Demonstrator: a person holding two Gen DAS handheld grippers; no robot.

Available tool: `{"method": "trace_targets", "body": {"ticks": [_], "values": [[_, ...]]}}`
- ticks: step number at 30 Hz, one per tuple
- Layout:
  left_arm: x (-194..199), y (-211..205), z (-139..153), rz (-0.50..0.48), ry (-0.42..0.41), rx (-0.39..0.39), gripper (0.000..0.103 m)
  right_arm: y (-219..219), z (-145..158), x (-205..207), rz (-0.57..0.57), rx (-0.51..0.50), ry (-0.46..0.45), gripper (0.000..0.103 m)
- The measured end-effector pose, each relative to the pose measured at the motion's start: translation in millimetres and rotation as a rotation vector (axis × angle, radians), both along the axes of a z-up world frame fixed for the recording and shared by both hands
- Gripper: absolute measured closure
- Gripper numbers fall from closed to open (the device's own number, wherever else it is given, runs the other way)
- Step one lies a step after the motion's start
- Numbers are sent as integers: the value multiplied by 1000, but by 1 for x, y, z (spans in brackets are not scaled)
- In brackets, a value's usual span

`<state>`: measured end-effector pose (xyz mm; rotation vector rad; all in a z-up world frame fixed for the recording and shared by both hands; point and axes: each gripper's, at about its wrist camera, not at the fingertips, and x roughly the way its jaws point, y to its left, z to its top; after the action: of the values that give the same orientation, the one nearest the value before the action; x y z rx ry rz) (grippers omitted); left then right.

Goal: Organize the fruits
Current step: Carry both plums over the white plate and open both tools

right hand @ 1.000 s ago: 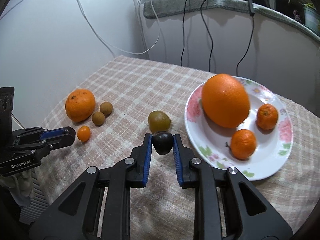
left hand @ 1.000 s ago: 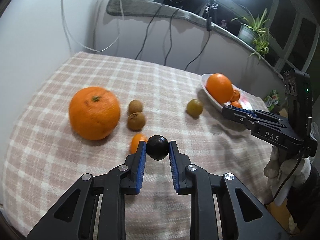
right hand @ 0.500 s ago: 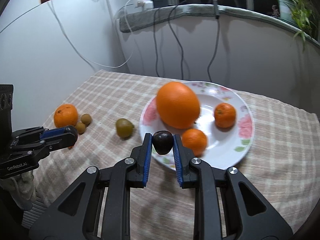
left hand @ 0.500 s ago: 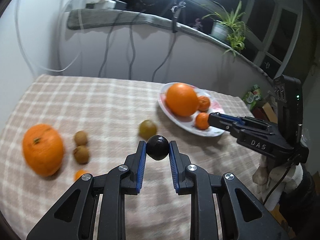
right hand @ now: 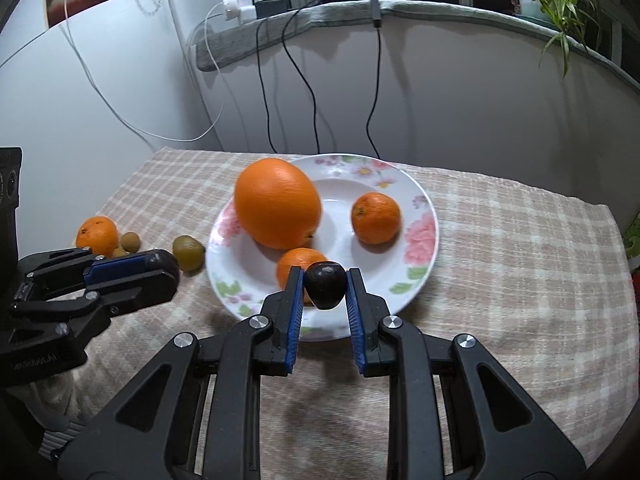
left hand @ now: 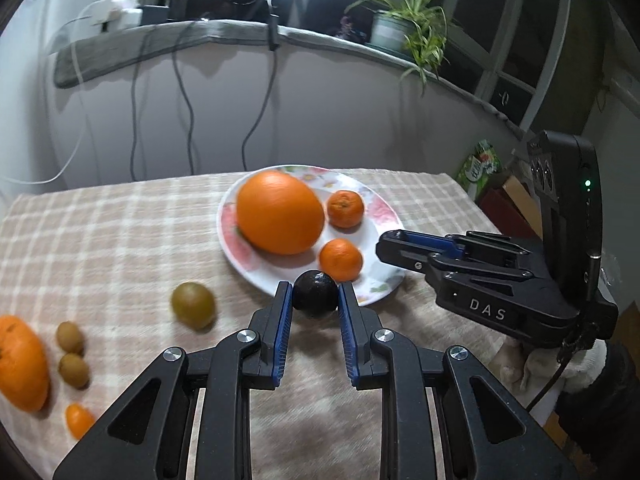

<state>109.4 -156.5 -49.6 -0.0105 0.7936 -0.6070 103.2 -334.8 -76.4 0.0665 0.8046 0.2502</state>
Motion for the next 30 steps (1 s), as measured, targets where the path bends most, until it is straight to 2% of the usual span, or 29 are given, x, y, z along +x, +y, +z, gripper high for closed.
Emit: {"method": "trace_targets", "body": {"ticks": [11, 30], "values": [[15, -22, -9, -14, 10, 32, 82, -12, -7, 7, -24, 3, 15, 81], [21, -27, -15, -18, 23, 58, 80, -10, -11, 11, -21, -3, 26, 81]]}}
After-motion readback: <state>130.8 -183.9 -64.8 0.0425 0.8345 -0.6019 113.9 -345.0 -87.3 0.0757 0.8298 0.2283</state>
